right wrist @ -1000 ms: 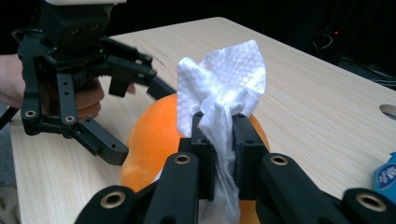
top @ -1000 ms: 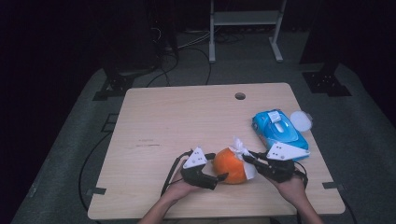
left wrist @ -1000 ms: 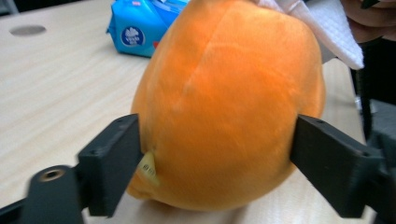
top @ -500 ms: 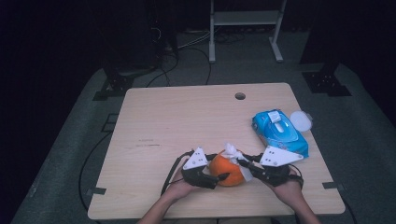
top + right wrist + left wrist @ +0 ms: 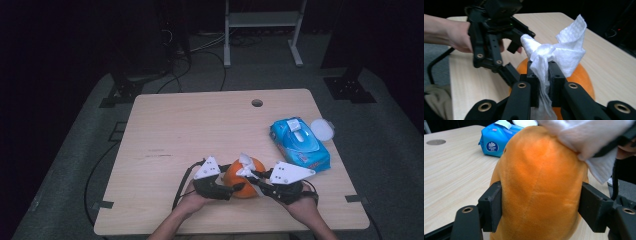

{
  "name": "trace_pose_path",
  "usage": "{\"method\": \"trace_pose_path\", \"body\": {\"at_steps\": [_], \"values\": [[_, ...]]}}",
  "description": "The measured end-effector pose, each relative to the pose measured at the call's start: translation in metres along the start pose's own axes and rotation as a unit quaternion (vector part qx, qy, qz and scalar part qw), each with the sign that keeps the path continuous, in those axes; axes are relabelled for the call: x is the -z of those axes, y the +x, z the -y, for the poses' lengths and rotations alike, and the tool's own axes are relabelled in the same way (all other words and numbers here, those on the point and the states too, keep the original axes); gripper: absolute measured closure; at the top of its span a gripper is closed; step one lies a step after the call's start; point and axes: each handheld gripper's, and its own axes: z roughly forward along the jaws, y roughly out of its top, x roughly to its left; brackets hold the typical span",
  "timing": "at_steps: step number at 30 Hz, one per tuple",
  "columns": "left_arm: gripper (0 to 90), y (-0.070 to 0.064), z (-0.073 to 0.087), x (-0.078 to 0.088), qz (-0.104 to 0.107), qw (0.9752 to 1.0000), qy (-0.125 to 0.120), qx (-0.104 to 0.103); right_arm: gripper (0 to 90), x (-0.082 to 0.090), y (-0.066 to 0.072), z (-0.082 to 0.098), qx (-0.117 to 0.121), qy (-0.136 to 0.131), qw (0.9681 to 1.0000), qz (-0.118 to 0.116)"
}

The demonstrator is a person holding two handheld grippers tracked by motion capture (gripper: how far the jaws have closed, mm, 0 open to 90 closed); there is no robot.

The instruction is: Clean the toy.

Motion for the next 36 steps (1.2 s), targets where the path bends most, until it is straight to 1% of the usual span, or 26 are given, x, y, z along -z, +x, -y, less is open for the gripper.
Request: {"method": "trace_pose_path", "body": {"at_steps": [2, 4, 5, 6, 8, 10, 11, 13, 15, 17, 20, 21, 22, 23, 24, 25, 27, 29, 30, 32, 33, 34, 35, 36], "values": [[30.8, 0.001, -0.001, 0.003, 0.002, 1.0000, -0.003, 0.000, 81.1, 0.004, -0.006, 0.002, -0.013, -0.007, 0.9998, 0.016], [31.5, 0.001, -0.003, 0.006, 0.001, 1.0000, -0.008, -0.002, 81.1, 0.008, -0.018, 0.009, -0.039, -0.010, 0.9986, 0.034], [31.7, 0.001, -0.004, 0.007, 0.000, 1.0000, -0.007, -0.004, 81.2, 0.009, -0.022, 0.012, -0.045, -0.008, 0.9981, 0.040], [31.9, 0.001, -0.005, 0.008, -0.001, 1.0000, -0.007, -0.005, 81.2, 0.009, -0.024, 0.014, -0.052, -0.007, 0.9978, 0.041], [32.3, 0.000, -0.006, 0.007, -0.005, 1.0000, -0.003, -0.007, 81.2, 0.009, -0.025, 0.016, -0.060, -0.008, 0.9975, 0.037], [32.8, -0.004, -0.009, 0.004, -0.011, 0.9998, 0.004, -0.015, 81.2, 0.008, -0.021, 0.011, -0.061, -0.015, 0.9978, 0.024], [32.8, -0.008, -0.010, 0.002, -0.010, 0.9996, 0.007, -0.024, 81.2, 0.006, -0.016, 0.008, -0.056, -0.020, 0.9981, 0.014], [33.2, -0.011, -0.009, 0.002, -0.006, 0.9995, 0.010, -0.029, 81.2, 0.000, -0.006, 0.000, -0.038, -0.023, 0.9990, 0.006], [33.5, -0.011, -0.009, 0.004, -0.007, 0.9996, 0.005, -0.026, 81.2, -0.001, -0.003, -0.004, -0.025, -0.019, 0.9994, 0.014], [33.7, -0.009, -0.011, 0.007, -0.007, 0.9996, 0.002, -0.026, 81.2, 0.001, -0.007, -0.002, -0.032, -0.021, 0.9991, 0.020], [33.9, -0.007, -0.012, 0.010, -0.012, 0.9995, -0.001, -0.029, 81.2, 0.004, -0.022, 0.008, -0.056, -0.021, 0.9977, 0.031], [33.9, -0.008, -0.013, 0.010, -0.012, 0.9995, 0.001, -0.029, 81.2, 0.005, -0.025, 0.012, -0.068, -0.020, 0.9970, 0.032], [33.9, -0.010, -0.013, 0.010, -0.013, 0.9994, 0.000, -0.031, 81.3, 0.005, -0.027, 0.015, -0.081, -0.022, 0.9961, 0.029], [33.9, -0.012, -0.014, 0.009, -0.014, 0.9993, 0.002, -0.034, 81.4, 0.005, -0.025, 0.014, -0.080, -0.023, 0.9961, 0.029], [34.0, -0.014, -0.015, 0.009, -0.013, 0.9990, 0.003, -0.042, 81.4, 0.005, -0.023, 0.012, -0.074, -0.022, 0.9966, 0.029], [34.0, -0.014, -0.016, 0.009, -0.010, 0.9991, 0.000, -0.041, 81.4, 0.006, -0.018, 0.007, -0.067, -0.027, 0.9971, 0.023], [34.1, -0.014, -0.017, 0.012, -0.011, 0.9990, -0.004, -0.043, 81.3, 0.006, -0.011, -0.001, -0.056, -0.039, 0.9975, 0.018], [34.2, -0.013, -0.018, 0.015, -0.012, 0.9989, -0.007, -0.045, 81.3, 0.006, -0.008, -0.005, -0.049, -0.042, 0.9978, 0.017], [34.2, -0.013, -0.018, 0.016, -0.013, 0.9988, -0.007, -0.046, 81.4, 0.006, -0.009, -0.005, -0.049, -0.041, 0.9978, 0.017], [34.2, -0.012, -0.015, 0.015, -0.018, 0.9986, 0.002, -0.051, 81.3, 0.004, -0.014, 0.000, -0.054, -0.030, 0.9979, 0.021], [33.4, -0.011, -0.013, 0.013, -0.015, 0.9986, 0.008, -0.051, 81.4, 0.001, -0.018, 0.007, -0.058, -0.016, 0.9979, 0.027], [31.4, -0.010, -0.012, 0.012, -0.010, 0.9988, 0.012, -0.047, 81.4, -0.002, -0.022, 0.013, -0.071, -0.012, 0.9972, 0.022], [28.4, -0.009, -0.010, 0.010, -0.001, 0.9991, 0.018, -0.038, 81.4, -0.003, -0.024, 0.018, -0.084, -0.011, 0.9963, 0.014], [23.2, -0.008, -0.010, 0.009, 0.001, 0.9992, 0.021, -0.034, 81.3, -0.005, -0.027, 0.022, -0.094, -0.009, 0.9955, 0.010]]}}
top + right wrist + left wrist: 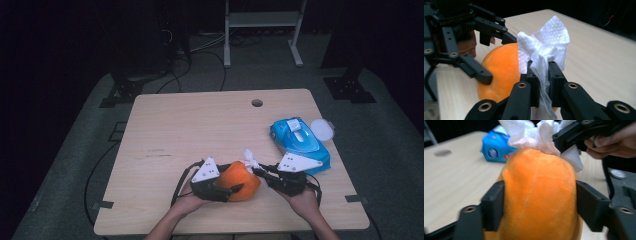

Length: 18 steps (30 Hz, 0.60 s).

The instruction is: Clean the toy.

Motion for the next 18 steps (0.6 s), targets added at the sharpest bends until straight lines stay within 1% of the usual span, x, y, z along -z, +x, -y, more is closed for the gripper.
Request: {"method": "trace_pose_path", "body": {"at_steps": [2, 3, 4, 6, 7, 8, 9, 10, 11, 14, 16, 18], "values": [[16.6, 0.002, 0.001, 0.001, 0.001, 1.0000, 0.004, 0.000, 81.3, 0.000, -0.002, 0.001, -0.003, 0.003, 1.0000, 0.004], [13.8, 0.004, 0.002, 0.001, 0.003, 1.0000, 0.008, -0.003, 81.3, 0.001, -0.003, 0.001, -0.003, 0.003, 1.0000, 0.006], [12.8, 0.005, 0.004, 0.001, 0.003, 0.9999, 0.011, -0.008, 81.3, 0.002, -0.003, 0.001, -0.001, 0.004, 1.0000, 0.009], [13.7, 0.006, 0.008, 0.000, 0.003, 0.9999, 0.007, -0.008, 81.3, 0.002, -0.004, 0.001, -0.002, 0.005, 0.9999, 0.009], [16.2, 0.005, 0.009, -0.001, -0.002, 0.9999, 0.006, -0.011, 81.4, 0.002, -0.003, 0.001, -0.001, 0.005, 0.9999, 0.010], [19.0, 0.004, 0.009, -0.003, -0.009, 0.9998, 0.005, -0.018, 81.4, 0.002, 0.000, -0.001, 0.003, 0.005, 0.9999, 0.012], [20.3, 0.002, 0.009, -0.005, -0.014, 0.9997, 0.005, -0.018, 81.4, 0.001, 0.003, -0.003, 0.010, 0.004, 0.9999, 0.013], [20.9, 0.000, 0.008, -0.007, -0.018, 0.9995, 0.008, -0.022, 81.3, 0.001, 0.008, -0.006, 0.019, 0.003, 0.9997, 0.012], [21.1, -0.001, 0.007, -0.008, -0.021, 0.9995, 0.009, -0.022, 81.3, 0.000, 0.015, -0.009, 0.031, 0.002, 0.9995, 0.012], [21.3, -0.003, 0.007, -0.009, -0.024, 0.9994, 0.008, -0.023, 81.2, -0.003, 0.026, -0.014, 0.044, -0.001, 0.9990, 0.002], [21.3, -0.002, 0.007, -0.009, -0.021, 0.9995, 0.008, -0.022, 81.2, -0.005, 0.027, -0.014, 0.050, 0.000, 0.9987, 0.004], [18.0, 0.001, 0.007, -0.006, 0.005, 0.9998, 0.003, -0.020, 81.3, -0.005, 0.021, -0.012, 0.043, 0.003, 0.9991, -0.001]]}}
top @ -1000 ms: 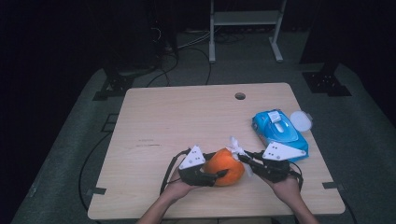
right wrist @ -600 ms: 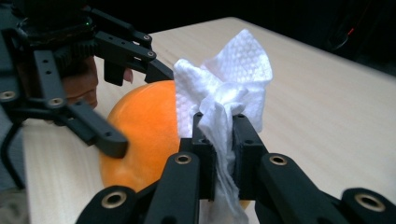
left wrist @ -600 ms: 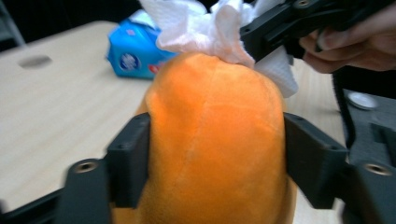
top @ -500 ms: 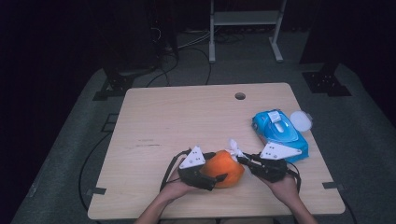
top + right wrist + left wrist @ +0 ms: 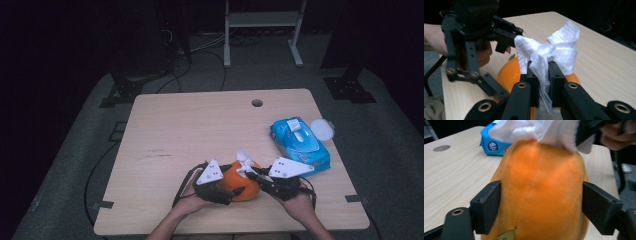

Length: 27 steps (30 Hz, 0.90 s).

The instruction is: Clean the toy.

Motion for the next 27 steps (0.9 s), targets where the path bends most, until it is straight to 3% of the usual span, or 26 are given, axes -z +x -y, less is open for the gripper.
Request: {"method": "trace_pose_path", "body": {"at_steps": [2, 3, 6, 8, 10, 11, 12, 15, 17, 20, 23, 26, 27], "values": [[14.6, 0.006, 0.000, 0.005, 0.024, 0.9996, -0.012, 0.009, 81.3, 0.001, -0.007, 0.004, -0.004, 0.003, 1.0000, 0.005], [12.0, 0.008, 0.000, 0.006, 0.026, 0.9995, -0.014, 0.014, 81.3, 0.004, -0.011, 0.008, -0.011, 0.005, 0.9998, 0.014], [8.6, 0.015, 0.007, 0.003, 0.017, 0.9996, 0.005, 0.024, 81.2, 0.011, -0.021, 0.014, -0.026, 0.006, 0.9993, 0.025], [5.4, 0.016, 0.013, -0.007, 0.021, 0.9990, 0.023, 0.030, 81.2, 0.011, -0.022, 0.015, -0.036, 0.002, 0.9992, 0.019], [2.9, 0.016, 0.018, -0.015, 0.028, 0.9983, 0.029, 0.041, 81.1, 0.010, -0.020, 0.015, -0.031, 0.004, 0.9994, 0.015], [5.0, 0.016, 0.018, -0.015, 0.029, 0.9984, 0.024, 0.043, 81.2, 0.009, -0.018, 0.014, -0.023, 0.006, 0.9995, 0.018], [11.5, 0.015, 0.016, -0.011, 0.019, 0.9992, 0.017, 0.032, 81.1, 0.009, -0.018, 0.014, -0.018, 0.008, 0.9995, 0.023], [28.6, 0.012, 0.006, -0.002, 0.004, 0.9998, 0.002, 0.019, 81.2, 0.012, -0.026, 0.015, -0.032, 0.000, 0.9991, 0.027], [31.0, 0.011, -0.002, 0.006, 0.001, 1.0000, -0.004, 0.006, 81.2, 0.014, -0.030, 0.016, -0.036, 0.005, 0.9987, 0.037], [32.4, 0.009, -0.005, 0.009, -0.013, 0.9999, 0.011, -0.003, 81.2, 0.016, -0.025, 0.013, -0.045, -0.010, 0.9986, 0.026], [33.3, 0.008, -0.005, 0.009, -0.003, 1.0000, 0.003, 0.007, 81.1, 0.013, -0.010, 0.000, -0.021, -0.022, 0.9995, 0.013], [33.3, 0.004, -0.007, 0.008, -0.004, 1.0000, 0.003, -0.003, 81.1, 0.010, 0.001, -0.007, -0.004, -0.031, 0.9995, -0.004], [33.4, 0.003, -0.008, 0.009, -0.003, 1.0000, 0.000, -0.003, 81.1, 0.009, 0.003, -0.008, 0.003, -0.027, 0.9996, 0.000]]}}
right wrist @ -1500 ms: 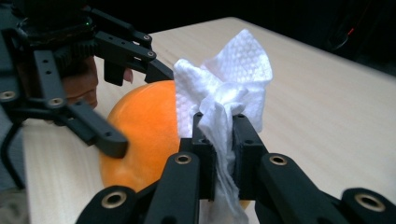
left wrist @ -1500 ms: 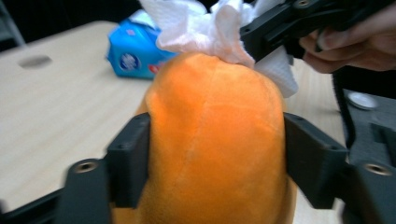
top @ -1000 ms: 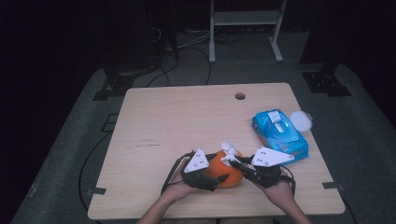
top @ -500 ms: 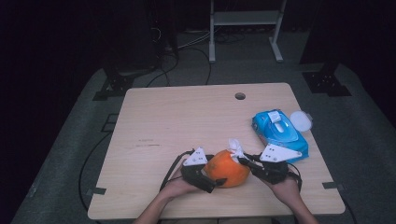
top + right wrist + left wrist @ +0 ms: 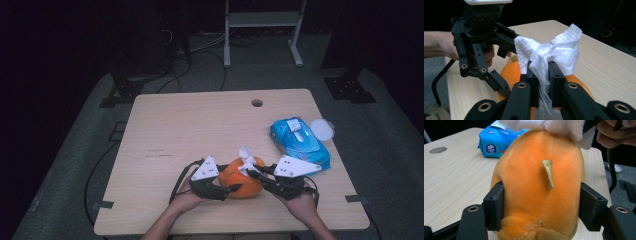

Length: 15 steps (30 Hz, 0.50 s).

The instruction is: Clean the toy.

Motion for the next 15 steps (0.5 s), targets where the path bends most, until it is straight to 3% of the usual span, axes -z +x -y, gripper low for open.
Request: {"method": "trace_pose_path", "body": {"at_steps": [4, 7, 10, 13, 15], "values": [[33.4, 0.003, -0.005, 0.009, 0.006, 0.9996, -0.022, 0.015, 81.2, 0.003, -0.012, 0.006, -0.016, 0.000, 0.9998, 0.012], [33.4, 0.002, -0.005, 0.007, -0.001, 0.9999, -0.008, 0.009, 81.2, 0.002, -0.018, 0.012, -0.032, 0.009, 0.9993, 0.015], [33.4, 0.000, -0.003, 0.001, -0.005, 0.9999, 0.007, 0.006, 81.3, -0.002, -0.012, 0.011, -0.030, 0.014, 0.9994, 0.010], [33.4, -0.002, -0.004, 0.001, 0.001, 1.0000, 0.004, 0.003, 81.1, -0.007, 0.004, 0.001, -0.008, 0.007, 0.9999, -0.009], [33.4, -0.001, -0.005, 0.005, 0.000, 1.0000, -0.002, 0.004, 81.2, -0.008, 0.007, -0.001, 0.003, 0.006, 1.0000, -0.005]]}}
